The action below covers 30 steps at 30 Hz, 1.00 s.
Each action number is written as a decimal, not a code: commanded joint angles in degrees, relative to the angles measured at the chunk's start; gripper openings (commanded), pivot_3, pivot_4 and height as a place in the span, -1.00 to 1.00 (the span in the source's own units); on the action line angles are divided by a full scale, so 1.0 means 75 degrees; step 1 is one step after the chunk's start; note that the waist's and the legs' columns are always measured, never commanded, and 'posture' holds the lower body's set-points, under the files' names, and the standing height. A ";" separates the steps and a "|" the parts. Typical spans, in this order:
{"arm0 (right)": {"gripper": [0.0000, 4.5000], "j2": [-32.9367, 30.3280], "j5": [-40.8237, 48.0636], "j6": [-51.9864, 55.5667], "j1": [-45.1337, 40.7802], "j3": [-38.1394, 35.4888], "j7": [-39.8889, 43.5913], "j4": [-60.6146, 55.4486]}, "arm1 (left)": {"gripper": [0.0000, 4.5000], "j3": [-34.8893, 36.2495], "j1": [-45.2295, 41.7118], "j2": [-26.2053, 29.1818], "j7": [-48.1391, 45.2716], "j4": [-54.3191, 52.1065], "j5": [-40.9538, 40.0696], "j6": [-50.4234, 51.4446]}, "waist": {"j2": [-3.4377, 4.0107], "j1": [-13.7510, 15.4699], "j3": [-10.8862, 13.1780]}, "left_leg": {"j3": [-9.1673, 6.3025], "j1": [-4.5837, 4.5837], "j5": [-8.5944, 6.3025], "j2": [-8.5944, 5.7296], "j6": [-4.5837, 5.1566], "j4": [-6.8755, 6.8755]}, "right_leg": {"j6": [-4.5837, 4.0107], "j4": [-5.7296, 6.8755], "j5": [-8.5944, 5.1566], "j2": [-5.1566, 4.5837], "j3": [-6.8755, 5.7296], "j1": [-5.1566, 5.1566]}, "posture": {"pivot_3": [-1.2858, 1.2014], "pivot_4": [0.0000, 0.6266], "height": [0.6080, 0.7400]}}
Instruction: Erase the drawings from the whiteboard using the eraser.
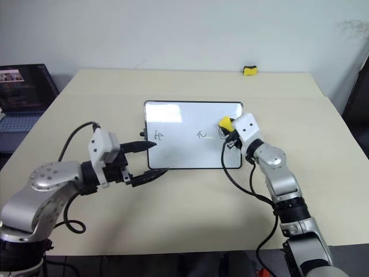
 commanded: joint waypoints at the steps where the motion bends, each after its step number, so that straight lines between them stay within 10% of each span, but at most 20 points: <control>1: -0.44 0.0147 -0.0165 -0.0401 -0.0381 0.0012 -0.0098 0.0220 | 1.00 0.0115 -0.0034 -0.0029 0.0072 -0.0186 0.0032 -0.0153 | 0.0000 -0.0003 0.0000 | 0.0000 0.0000 0.0000 0.0000 0.0000 0.0001 | 0.0000 0.0001 0.0000 0.0000 0.0000 0.0000 | 0.03 -0.52 1.00; 18: -0.44 0.0138 -0.0607 -0.1447 0.0475 0.0384 0.0452 0.1704 | 1.00 0.0211 0.0096 -0.0034 0.0247 -0.0318 0.0029 -0.0146 | -0.0041 -0.0020 -0.0028 | 0.0002 0.0055 0.0001 0.0003 -0.0001 0.0003 | -0.0009 0.0022 0.0005 -0.0001 0.0005 0.0036 | 0.03 -0.52 1.00; 30: -0.45 0.0464 -0.0096 -0.1482 -0.0910 -0.0601 -0.0395 0.1883 | 1.00 0.0181 0.0135 -0.0032 0.0277 -0.0367 -0.0008 -0.0102 | -0.0039 -0.0030 -0.0025 | -0.0001 0.0028 0.0012 0.0005 -0.0012 0.0002 | -0.0014 0.0023 0.0010 0.0002 0.0005 0.0013 | 0.03 -0.52 1.00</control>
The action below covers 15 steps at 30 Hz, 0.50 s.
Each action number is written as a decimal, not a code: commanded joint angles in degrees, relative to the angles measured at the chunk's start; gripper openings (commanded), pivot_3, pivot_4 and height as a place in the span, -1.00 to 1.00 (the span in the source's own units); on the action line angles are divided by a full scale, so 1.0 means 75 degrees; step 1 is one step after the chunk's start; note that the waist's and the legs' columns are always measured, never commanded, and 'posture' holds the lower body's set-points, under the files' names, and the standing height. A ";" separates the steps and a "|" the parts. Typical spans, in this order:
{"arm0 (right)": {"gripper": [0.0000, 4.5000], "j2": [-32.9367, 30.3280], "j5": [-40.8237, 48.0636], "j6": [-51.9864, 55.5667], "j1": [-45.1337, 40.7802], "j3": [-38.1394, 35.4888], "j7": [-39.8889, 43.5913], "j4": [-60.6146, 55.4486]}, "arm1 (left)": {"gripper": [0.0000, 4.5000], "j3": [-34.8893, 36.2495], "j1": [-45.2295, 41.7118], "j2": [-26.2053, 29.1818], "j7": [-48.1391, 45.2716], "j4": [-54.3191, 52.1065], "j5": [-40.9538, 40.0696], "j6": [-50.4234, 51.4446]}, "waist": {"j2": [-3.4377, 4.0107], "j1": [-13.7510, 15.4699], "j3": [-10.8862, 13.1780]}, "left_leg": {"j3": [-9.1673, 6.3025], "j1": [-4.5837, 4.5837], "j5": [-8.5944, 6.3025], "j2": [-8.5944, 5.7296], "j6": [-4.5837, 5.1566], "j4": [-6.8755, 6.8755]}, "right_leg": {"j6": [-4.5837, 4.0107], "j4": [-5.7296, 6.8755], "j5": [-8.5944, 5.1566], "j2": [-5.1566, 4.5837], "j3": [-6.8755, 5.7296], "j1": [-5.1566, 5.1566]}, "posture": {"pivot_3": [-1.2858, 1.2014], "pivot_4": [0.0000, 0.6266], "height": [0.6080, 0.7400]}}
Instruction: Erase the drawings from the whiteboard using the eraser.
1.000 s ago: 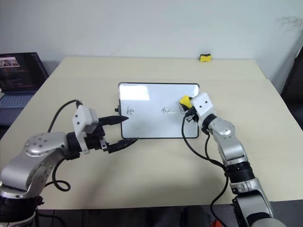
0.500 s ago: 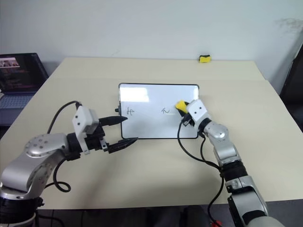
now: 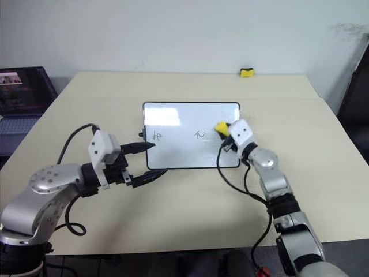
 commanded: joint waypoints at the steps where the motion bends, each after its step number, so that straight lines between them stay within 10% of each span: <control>1: -0.45 0.0111 0.0181 -0.0104 -0.0367 -0.0359 -0.0283 0.0169 | 1.00 0.0166 -0.0040 -0.0007 0.0027 -0.0258 -0.0058 -0.0092 | 0.0000 0.0000 0.0000 | 0.0000 -0.0003 0.0000 0.0001 0.0000 0.0000 | 0.0000 -0.0002 0.0000 -0.0001 -0.0002 -0.0001 | 0.03 -0.52 1.00; 15: -0.45 -0.0273 -0.0635 -0.0295 0.1195 0.0677 0.0459 0.0461 | 1.00 0.0241 0.0065 -0.0009 0.0095 -0.0360 -0.0093 -0.0059 | -0.0031 -0.0074 -0.0024 | 0.0001 0.0044 -0.0003 0.0000 -0.0002 -0.0004 | 0.0002 -0.0005 -0.0003 -0.0004 0.0001 0.0043 | 0.03 -0.52 1.00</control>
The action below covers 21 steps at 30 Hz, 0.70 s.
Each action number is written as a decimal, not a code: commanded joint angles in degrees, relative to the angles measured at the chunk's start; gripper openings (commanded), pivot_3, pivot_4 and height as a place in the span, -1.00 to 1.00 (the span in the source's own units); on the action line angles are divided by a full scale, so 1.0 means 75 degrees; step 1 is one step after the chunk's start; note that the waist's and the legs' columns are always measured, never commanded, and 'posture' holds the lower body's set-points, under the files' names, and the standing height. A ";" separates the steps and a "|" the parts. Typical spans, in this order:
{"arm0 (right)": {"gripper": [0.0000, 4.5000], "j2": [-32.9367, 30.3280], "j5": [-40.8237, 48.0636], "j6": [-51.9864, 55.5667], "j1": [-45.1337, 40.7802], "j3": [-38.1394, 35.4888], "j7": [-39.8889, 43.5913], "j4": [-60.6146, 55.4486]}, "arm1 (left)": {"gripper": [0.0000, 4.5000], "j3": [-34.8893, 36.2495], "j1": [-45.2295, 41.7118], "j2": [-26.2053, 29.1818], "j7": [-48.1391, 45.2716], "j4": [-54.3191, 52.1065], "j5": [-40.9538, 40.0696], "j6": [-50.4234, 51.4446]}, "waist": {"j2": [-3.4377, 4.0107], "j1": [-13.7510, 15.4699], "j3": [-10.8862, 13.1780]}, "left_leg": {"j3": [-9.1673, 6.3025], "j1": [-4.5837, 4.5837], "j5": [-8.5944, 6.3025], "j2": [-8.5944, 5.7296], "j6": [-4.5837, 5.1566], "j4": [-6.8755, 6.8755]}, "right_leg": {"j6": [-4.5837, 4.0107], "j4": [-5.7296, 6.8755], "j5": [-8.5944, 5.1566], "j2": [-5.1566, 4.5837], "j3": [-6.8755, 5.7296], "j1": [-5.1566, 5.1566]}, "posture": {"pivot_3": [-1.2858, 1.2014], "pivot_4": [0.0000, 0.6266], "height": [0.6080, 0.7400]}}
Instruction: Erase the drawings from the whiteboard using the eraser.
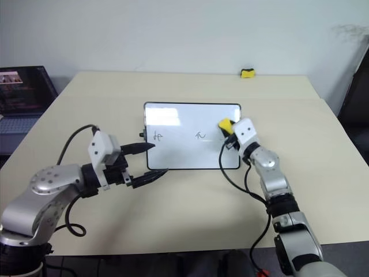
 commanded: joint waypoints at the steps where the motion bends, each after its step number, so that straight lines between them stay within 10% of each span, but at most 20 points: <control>1: -0.45 -0.0316 -0.0565 0.0257 0.0511 0.0508 0.0316 0.0235 | 1.00 0.0236 0.0021 0.0003 0.0064 -0.0338 -0.0090 -0.0060 | -0.0001 -0.0025 0.0000 | 0.0003 0.0017 0.0000 0.0000 0.0000 0.0000 | 0.0000 0.0000 0.0000 0.0000 0.0004 0.0011 | 0.03 -0.52 1.00; 9: -0.45 -0.0926 -0.1039 0.0383 0.0635 0.1075 0.0909 -0.0498 | 1.00 0.0231 0.0051 0.0006 0.0071 -0.0361 -0.0105 -0.0046 | -0.0001 -0.0060 0.0000 | -0.0009 0.0083 0.0006 0.0000 0.0006 0.0000 | 0.0024 0.0001 -0.0018 0.0003 0.0007 0.0070 | 0.03 -0.52 1.00; 21: -0.45 -0.1662 0.1505 0.2425 0.1348 0.0176 0.2998 -0.3875 | 1.00 0.0769 0.0657 0.0012 0.0457 -0.0386 -0.0080 0.0001 | 0.0008 -0.0036 0.0015 | -0.0012 -0.0059 0.0000 0.0001 0.0002 -0.0007 | -0.0002 -0.0014 -0.0003 0.0001 -0.0006 -0.0053 | 0.03 -0.52 1.00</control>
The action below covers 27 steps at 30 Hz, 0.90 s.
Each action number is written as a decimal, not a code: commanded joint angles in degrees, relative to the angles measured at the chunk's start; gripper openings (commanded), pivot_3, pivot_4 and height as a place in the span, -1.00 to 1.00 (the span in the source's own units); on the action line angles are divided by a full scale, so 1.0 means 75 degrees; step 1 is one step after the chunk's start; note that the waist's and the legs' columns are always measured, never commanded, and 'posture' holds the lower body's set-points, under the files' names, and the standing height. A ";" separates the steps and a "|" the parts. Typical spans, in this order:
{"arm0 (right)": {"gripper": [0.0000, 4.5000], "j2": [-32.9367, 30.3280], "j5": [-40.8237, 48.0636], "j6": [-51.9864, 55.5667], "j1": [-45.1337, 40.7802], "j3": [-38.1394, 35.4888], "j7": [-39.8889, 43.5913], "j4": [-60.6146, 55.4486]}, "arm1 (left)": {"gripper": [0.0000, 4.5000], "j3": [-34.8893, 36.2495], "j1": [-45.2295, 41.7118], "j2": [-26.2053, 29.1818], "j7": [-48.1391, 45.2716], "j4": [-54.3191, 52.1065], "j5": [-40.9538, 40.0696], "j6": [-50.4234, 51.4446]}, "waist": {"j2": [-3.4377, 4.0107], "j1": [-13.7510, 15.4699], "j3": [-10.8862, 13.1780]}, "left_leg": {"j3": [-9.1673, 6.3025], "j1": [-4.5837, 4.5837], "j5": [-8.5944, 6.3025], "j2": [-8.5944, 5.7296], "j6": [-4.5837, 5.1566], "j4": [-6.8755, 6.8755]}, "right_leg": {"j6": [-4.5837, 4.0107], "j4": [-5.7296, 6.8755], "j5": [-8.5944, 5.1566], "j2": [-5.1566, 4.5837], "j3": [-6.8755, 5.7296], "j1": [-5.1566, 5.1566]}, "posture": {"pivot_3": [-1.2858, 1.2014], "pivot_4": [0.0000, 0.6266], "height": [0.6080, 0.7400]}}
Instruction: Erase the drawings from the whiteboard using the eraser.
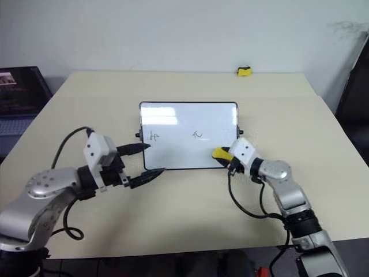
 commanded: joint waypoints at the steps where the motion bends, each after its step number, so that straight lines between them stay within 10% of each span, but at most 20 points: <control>1: -0.45 -0.0334 0.0524 0.0305 0.0467 -0.0279 0.0408 -0.0888 | 1.00 0.0525 0.0362 0.0014 0.0164 -0.0206 -0.0003 -0.0062 | 0.0000 0.0008 0.0000 | -0.0002 -0.0001 -0.0003 0.0001 -0.0002 -0.0004 | 0.0001 -0.0008 -0.0002 0.0000 -0.0002 0.0001 | 0.03 -0.52 1.00; 12: -0.45 -0.0236 0.0289 -0.0099 0.0707 -0.0567 -0.0306 -0.1029 | 1.00 0.1273 0.1404 -0.0791 0.1069 -0.0524 -0.0254 0.0034 | -0.0004 0.0007 0.0002 | -0.0006 -0.0001 -0.0013 -0.0002 -0.0009 -0.0002 | 0.0007 -0.0013 -0.0008 -0.0001 -0.0005 0.0006 | 0.03 -0.52 1.00; 27: -0.46 0.1568 -0.1823 -0.3241 -0.2603 0.0056 -0.2662 0.3505 | 1.00 0.1051 0.0813 -0.0778 0.1266 -0.0469 -0.0320 0.0144 | -0.0005 -0.0024 0.0004 | -0.0003 0.0000 -0.0011 -0.0003 -0.0012 0.0003 | 0.0004 -0.0005 -0.0006 -0.0001 -0.0002 0.0006 | 0.03 -0.52 1.00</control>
